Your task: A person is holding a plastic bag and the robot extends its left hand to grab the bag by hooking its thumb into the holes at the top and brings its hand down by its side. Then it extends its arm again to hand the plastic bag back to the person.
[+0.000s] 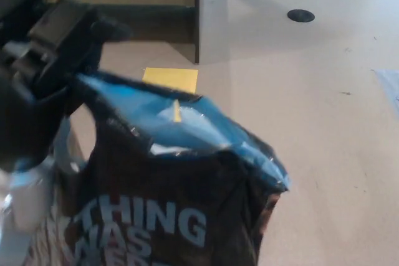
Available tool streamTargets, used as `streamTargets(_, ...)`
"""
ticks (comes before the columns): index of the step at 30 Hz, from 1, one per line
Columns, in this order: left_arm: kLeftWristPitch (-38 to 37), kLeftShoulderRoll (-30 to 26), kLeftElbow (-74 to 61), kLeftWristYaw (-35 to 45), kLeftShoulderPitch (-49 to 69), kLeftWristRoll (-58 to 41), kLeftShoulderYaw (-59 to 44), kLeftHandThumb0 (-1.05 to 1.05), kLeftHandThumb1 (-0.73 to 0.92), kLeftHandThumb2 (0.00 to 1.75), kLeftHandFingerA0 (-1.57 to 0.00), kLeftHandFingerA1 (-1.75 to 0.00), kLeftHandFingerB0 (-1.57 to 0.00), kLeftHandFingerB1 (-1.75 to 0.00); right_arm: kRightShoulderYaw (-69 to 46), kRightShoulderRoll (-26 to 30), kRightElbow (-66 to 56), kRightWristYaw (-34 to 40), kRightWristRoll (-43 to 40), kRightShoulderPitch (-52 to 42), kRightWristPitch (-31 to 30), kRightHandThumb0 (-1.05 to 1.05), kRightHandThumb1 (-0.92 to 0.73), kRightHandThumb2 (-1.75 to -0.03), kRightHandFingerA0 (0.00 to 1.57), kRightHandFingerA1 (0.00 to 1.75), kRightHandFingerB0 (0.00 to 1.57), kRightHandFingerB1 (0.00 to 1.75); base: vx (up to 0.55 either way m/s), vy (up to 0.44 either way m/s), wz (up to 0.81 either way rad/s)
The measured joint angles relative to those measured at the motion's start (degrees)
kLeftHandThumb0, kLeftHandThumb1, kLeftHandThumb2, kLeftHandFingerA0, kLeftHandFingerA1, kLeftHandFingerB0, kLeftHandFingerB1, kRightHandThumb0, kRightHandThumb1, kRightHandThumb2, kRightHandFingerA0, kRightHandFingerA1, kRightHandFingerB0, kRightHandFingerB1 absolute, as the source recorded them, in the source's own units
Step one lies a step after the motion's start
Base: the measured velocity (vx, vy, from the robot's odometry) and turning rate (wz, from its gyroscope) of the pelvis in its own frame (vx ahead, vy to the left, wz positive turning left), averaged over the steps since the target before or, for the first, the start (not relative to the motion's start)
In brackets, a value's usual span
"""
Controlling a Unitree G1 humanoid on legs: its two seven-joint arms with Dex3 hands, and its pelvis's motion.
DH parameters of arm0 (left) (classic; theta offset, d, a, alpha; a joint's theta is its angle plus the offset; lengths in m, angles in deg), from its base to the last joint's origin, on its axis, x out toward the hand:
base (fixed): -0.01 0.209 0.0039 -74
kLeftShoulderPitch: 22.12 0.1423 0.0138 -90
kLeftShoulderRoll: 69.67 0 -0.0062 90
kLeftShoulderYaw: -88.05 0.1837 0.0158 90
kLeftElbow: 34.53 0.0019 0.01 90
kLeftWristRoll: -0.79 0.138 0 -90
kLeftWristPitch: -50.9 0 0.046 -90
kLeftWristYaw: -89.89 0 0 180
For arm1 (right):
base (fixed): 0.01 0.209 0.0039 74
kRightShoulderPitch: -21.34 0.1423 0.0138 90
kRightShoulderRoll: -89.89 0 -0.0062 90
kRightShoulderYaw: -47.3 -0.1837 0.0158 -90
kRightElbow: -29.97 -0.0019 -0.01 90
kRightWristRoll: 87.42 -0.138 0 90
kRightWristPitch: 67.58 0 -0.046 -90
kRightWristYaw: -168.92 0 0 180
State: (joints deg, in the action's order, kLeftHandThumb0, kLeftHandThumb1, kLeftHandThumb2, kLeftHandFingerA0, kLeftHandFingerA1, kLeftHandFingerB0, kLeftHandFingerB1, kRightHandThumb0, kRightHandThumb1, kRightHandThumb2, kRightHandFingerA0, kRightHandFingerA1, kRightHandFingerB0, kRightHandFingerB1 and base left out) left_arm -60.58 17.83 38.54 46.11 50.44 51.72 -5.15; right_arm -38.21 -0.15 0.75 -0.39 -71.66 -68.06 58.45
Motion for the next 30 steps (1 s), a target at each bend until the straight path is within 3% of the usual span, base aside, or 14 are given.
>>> streamTargets(3, -1.8, -0.2, -0.5, -0.9, 5.2, -0.6, -2.3, -0.01, 0.45, 1.18, -1.07, -1.62, -0.92, -1.13, 0.3, 0.0, 0.0, 0.0, 0.1, -0.6, 0.0, -0.29, -0.66, -0.59, 0.87, 0.58, 0.67, 0.46, 0.0, 0.0, 0.0)
streamTargets(4, -2.4, -0.2, -0.5, -1.1, 6.9, -0.9, -3.2, 0.05, 0.42, 1.2, -1.08, -1.59, -0.93, -1.13, 0.4, 0.0, 0.0, 0.0, 0.1, -0.6, -0.1, -0.34, -0.55, -0.87, 0.87, 0.75, 0.61, 0.61, 0.0, 0.0, 0.0)
streamTargets(5, -2.9, -0.3, -0.4, -1.3, 8.2, -1.2, -3.9, 0.09, 0.41, 1.21, -1.1, -1.57, -0.94, -1.12, 0.5, 0.0, 0.0, 0.0, 0.1, -0.6, -0.1, -0.29, -0.66, -0.6, 0.85, 0.57, 0.66, 0.46, 0.0, 0.0, 0.0)
streamTargets(10, -7.2, -1.4, 3.9, -4.1, 15.1, -2.3, -7.1, 0.06, 0.45, 1.17, -1.04, -1.57, -0.89, -1.13, 0.3, 0.0, 0.1, 0.0, 0.0, -0.6, -0.1, -0.27, -0.65, -0.6, 0.86, 0.61, 0.65, 0.45, 0.0, 0.0, 0.0)
streamTargets(14, -10.6, -3.2, 10.6, -7.5, 19.5, -1.8, -8.5, 0.05, 0.49, 1.06, -1.1, -1.54, -0.92, -1.12, 0.2, 0.1, 0.4, 0.0, 0.0, -0.2, -0.1, -0.28, -0.66, -0.6, 0.78, 0.53, 0.63, 0.45, 0.0, 0.0, 0.0)
streamTargets(18, -13.1, -4.0, 14.6, -10.4, 22.7, -1.5, -8.6, 0.06, 0.42, 1.2, -1.0, -1.61, -0.9, -1.15, -0.1, 0.1, 0.4, 0.0, -0.1, 0.0, -0.2, -0.26, -0.65, -0.6, 0.8, 0.56, 0.64, 0.45, 0.0, 0.0, 0.0)
streamTargets(19, -13.6, -4.0, 15.2, -11.3, 24.1, -1.1, -8.6, 0.04, 0.47, 1.1, -1.01, -1.62, -0.88, -1.18, -0.1, 0.1, 0.4, 0.0, -0.1, -0.1, -0.2, -0.27, -0.66, -0.6, 0.8, 0.54, 0.63, 0.45, 0.0, 0.0, 0.0)
streamTargets(21, -14.2, -3.9, 16.1, -12.8, 26.5, -0.3, -8.0, 0.03, 0.44, 1.11, -1.03, -1.59, -0.92, -1.18, 0.0, 0.1, 0.6, 0.0, -0.1, -0.2, -0.2, -0.28, -0.66, -0.6, 0.81, 0.55, 0.63, 0.44, 0.0, 0.0, 0.0)
streamTargets(22, -14.5, -3.8, 16.7, -13.7, 27.9, 0.3, -7.4, -0.12, 0.69, 0.86, -0.94, -1.61, -0.85, -1.18, 0.1, 0.1, 0.7, 0.0, 0.0, -0.2, -0.2, -0.28, -0.65, -0.6, 0.81, 0.54, 0.64, 0.44, 0.0, 0.0, 0.0)
streamTargets(23, -14.8, -3.8, 17.3, -14.4, 29.1, 0.7, -6.9, -0.1, 0.57, 0.94, -1.0, -1.56, -0.86, -1.13, 0.3, 0.1, 0.7, 0.0, 0.1, -0.3, -0.2, -0.28, -0.65, -0.6, 0.86, 0.65, 0.65, 0.45, 0.0, 0.0, 0.0)
streamTargets(24, -15.2, -3.8, 17.8, -15.1, 30.1, 0.9, -6.3, -0.06, 0.55, 1.01, -0.9, -1.62, -0.82, -1.12, 0.4, 0.1, 0.7, 0.1, 0.1, -0.3, -0.2, -0.3, -0.63, -0.6, 0.89, 0.72, 0.63, 0.45, 0.0, 0.0, 0.0)
streamTargets(26, -15.8, -3.8, 19.3, -16.7, 32.6, 2.1, -4.4, -0.03, 0.52, 1.05, -0.91, -1.61, -0.82, -1.14, 0.6, 0.1, 0.8, 0.1, 0.2, -0.3, -0.2, -0.27, -0.65, -0.59, 0.92, 0.75, 0.65, 0.45, 0.0, 0.0, 0.0)
streamTargets(28, -16.1, -3.8, 20.8, -18.2, 34.9, 3.3, -2.4, -0.03, 0.51, 1.0, -1.04, -1.56, -0.87, -1.16, 0.7, 0.0, 1.0, 0.1, 0.2, -0.3, -0.2, -0.28, -0.65, -0.6, 0.82, 0.55, 0.64, 0.45, 0.0, 0.0, 0.0)
streamTargets(30, -16.1, -3.9, 22.3, -19.8, 36.1, 4.6, -0.5, -0.01, 0.58, 0.98, -0.93, -1.59, -0.84, -1.17, 0.8, 0.0, 1.2, 0.1, 0.2, -0.3, -0.2, -0.28, -0.65, -0.59, 0.79, 0.52, 0.64, 0.44, 0.0, 0.0, 0.0)
